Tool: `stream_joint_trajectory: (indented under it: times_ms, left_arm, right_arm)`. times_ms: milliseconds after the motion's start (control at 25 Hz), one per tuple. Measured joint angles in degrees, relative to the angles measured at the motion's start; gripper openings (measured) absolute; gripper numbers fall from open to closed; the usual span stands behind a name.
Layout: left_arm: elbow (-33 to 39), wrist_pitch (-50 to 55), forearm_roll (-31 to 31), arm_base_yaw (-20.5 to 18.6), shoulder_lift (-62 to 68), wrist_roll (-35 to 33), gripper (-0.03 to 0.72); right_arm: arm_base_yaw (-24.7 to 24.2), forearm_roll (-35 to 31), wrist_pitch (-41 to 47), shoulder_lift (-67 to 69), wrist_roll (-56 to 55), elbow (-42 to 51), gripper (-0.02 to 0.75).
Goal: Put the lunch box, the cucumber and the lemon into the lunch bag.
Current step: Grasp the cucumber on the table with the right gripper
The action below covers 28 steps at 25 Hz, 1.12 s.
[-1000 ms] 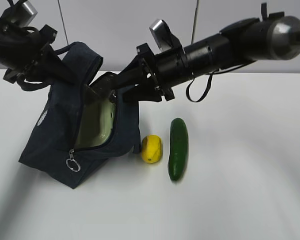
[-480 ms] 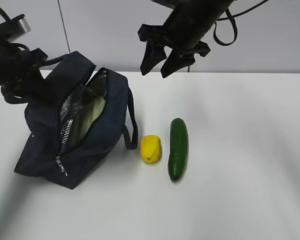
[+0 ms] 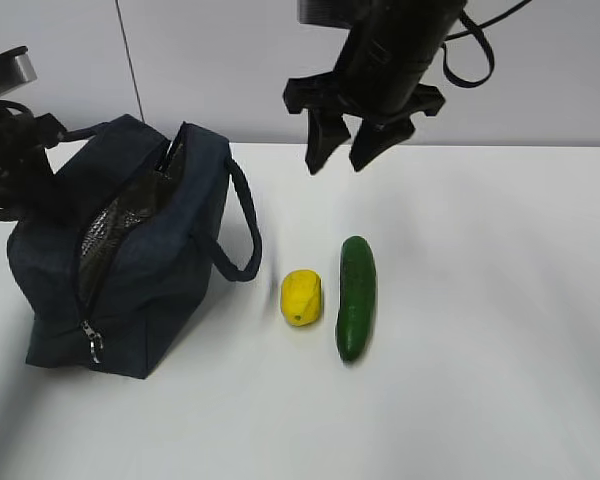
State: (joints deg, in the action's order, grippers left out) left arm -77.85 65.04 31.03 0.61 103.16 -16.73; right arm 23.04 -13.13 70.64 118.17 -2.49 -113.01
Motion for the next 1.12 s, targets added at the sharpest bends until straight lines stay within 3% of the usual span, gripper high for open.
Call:
stream_joint_trajectory:
  times_ms: [400,520,880,1120]
  left_arm:
    - [0.0,0.46,-1.5,-3.23,0.0,0.04,-0.008]
    - [0.0,0.69,-1.63,-3.32,0.0,0.04,-0.008]
    - [0.0,1.03,-1.63,-3.32,0.0,0.04,-0.008]
    - [0.0,1.12,-1.63,-3.32,0.0,0.04,-0.008]
  right_arm:
    - [0.0,4.2,0.0,-9.06,-3.31,18.05,0.415]
    - [0.0,5.56,0.0,-9.15,-8.65,21.48,0.415]
    - [0.0,6.55,-0.56,-7.62,-18.7,22.55,0.415]
    - [0.0,5.34,-6.18,-4.86,-21.81,22.55,0.415]
